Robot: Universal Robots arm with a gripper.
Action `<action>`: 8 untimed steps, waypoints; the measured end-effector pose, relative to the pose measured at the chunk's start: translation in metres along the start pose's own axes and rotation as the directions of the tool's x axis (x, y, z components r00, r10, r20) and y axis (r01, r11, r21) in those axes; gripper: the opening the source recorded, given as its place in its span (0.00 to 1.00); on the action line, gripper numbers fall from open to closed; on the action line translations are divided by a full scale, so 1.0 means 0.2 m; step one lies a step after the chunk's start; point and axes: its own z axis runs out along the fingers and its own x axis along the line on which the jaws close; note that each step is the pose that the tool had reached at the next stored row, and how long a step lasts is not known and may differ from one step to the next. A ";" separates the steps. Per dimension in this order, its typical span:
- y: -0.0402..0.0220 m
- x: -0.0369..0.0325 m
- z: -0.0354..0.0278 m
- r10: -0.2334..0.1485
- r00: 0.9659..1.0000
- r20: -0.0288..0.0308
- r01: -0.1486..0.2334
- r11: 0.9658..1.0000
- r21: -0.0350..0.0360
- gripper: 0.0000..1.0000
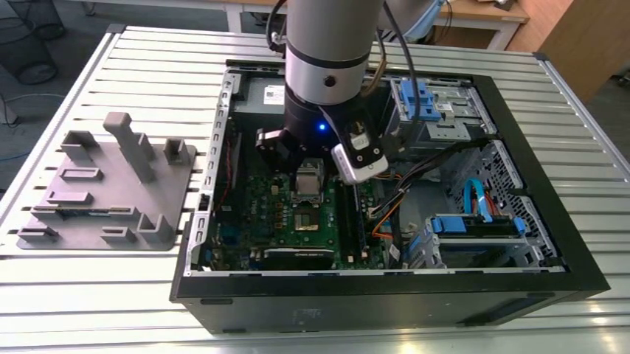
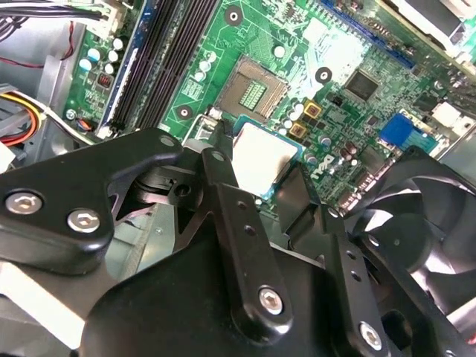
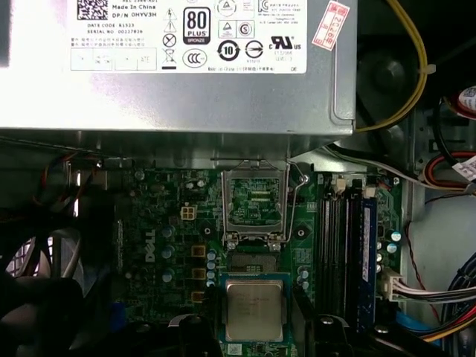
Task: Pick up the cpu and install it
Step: 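Pick up the cpu and move it towards the insertion slot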
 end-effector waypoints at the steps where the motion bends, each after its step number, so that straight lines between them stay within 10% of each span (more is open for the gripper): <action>1: 0.000 0.000 0.002 0.000 1.000 0.000 0.000 1.000 0.000 0.47; 8: 0.000 0.000 0.006 0.000 1.000 0.000 0.000 1.000 0.000 0.47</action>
